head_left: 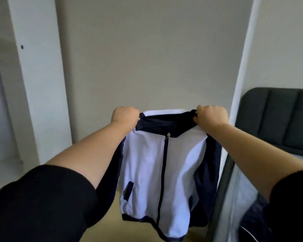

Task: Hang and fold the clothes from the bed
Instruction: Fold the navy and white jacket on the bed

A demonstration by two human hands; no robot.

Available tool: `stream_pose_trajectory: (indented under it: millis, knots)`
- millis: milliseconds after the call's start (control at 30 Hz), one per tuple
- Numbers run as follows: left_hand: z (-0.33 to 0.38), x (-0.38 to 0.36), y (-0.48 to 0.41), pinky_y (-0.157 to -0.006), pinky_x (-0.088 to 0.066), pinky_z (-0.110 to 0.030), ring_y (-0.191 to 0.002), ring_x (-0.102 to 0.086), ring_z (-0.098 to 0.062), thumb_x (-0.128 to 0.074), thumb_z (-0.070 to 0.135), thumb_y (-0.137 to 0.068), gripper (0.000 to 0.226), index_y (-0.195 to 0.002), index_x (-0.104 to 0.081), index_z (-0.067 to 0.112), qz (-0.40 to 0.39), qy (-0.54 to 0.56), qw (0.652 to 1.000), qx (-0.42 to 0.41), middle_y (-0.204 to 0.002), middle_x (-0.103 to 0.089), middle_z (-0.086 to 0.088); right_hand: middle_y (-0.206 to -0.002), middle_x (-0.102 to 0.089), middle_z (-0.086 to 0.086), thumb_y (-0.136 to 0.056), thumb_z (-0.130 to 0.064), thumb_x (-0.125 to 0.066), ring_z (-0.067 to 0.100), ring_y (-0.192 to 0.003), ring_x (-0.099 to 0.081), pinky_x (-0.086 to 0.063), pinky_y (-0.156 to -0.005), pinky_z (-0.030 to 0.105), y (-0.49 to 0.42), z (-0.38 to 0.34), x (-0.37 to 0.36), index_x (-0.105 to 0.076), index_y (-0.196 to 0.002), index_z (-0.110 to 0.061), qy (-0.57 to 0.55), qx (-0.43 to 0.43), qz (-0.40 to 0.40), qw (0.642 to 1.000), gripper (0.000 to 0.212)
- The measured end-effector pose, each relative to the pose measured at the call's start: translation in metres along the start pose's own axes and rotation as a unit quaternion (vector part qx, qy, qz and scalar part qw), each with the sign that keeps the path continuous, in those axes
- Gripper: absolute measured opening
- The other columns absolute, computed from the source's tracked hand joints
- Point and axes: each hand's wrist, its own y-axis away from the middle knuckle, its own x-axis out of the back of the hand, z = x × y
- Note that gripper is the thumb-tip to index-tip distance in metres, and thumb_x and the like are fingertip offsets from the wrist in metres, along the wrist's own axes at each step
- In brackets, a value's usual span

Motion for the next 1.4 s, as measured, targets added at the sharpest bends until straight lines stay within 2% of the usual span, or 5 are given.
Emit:
stream_pose_trajectory:
  millis: [533, 767, 967, 1167, 1400]
  knots:
    - [0.226, 0.177, 0.052, -0.065, -0.035, -0.029, -0.088, -0.062, -0.029, -0.048, -0.001, -0.083, 0.025, -0.099, -0.059, 0.014, 0.177, 0.022, 0.973, -0.146, -0.097, -0.066, -0.005, -0.083, -0.068, 0.014, -0.094, -0.036, -0.049, 0.034, -0.076, -0.065, -0.03, -0.055, 0.027, 0.177, 0.256, 0.135, -0.063, -0.092, -0.008, 0.153, -0.159, 0.124, 0.968, 0.032]
    - [0.357, 0.105, 0.045, -0.058, -0.034, -0.028, -0.071, -0.048, -0.021, -0.051, 0.009, -0.088, 0.01, -0.092, -0.057, 0.016, -0.003, 0.157, 0.979, -0.129, -0.077, -0.048, 0.001, -0.064, -0.046, 0.002, -0.093, -0.022, -0.044, 0.024, -0.06, -0.048, -0.034, -0.054, 0.026, 0.218, 0.302, 0.046, -0.062, -0.084, -0.013, 0.133, -0.249, -0.087, 0.955, 0.022]
    - [0.471, 0.006, 0.019, -0.053, -0.04, -0.028, -0.057, -0.045, -0.022, -0.05, 0.016, -0.092, 0.017, -0.078, -0.047, 0.007, -0.26, 0.452, 0.852, 0.051, -0.067, -0.046, -0.007, -0.068, -0.047, 0.006, -0.088, -0.006, -0.049, 0.024, -0.064, -0.047, -0.038, -0.061, 0.031, 0.242, 0.334, -0.086, -0.052, -0.077, -0.008, -0.008, -0.363, -0.203, 0.91, 0.012]
    - [0.546, -0.068, -0.009, -0.069, -0.045, -0.033, -0.088, -0.063, -0.03, -0.053, 0.003, -0.085, 0.031, -0.114, -0.061, 0.0, -0.348, 0.602, 0.687, 0.21, -0.092, -0.065, -0.019, -0.075, -0.055, 0.017, -0.083, -0.007, -0.053, 0.034, -0.076, -0.056, -0.037, -0.065, 0.03, 0.245, 0.367, -0.178, -0.056, -0.074, -0.002, -0.215, -0.499, -0.125, 0.83, 0.01]
    - [0.584, -0.114, 0.028, -0.069, -0.045, -0.005, -0.089, -0.054, -0.009, -0.052, -0.001, -0.084, 0.07, -0.146, -0.025, 0.018, -0.314, 0.661, 0.681, -0.042, -0.111, -0.047, 0.006, -0.14, -0.042, 0.019, -0.086, -0.011, -0.056, 0.036, -0.128, -0.041, -0.035, -0.103, 0.043, 0.255, 0.336, -0.27, -0.031, -0.14, -0.002, -0.271, -0.479, -0.138, 0.823, 0.06]
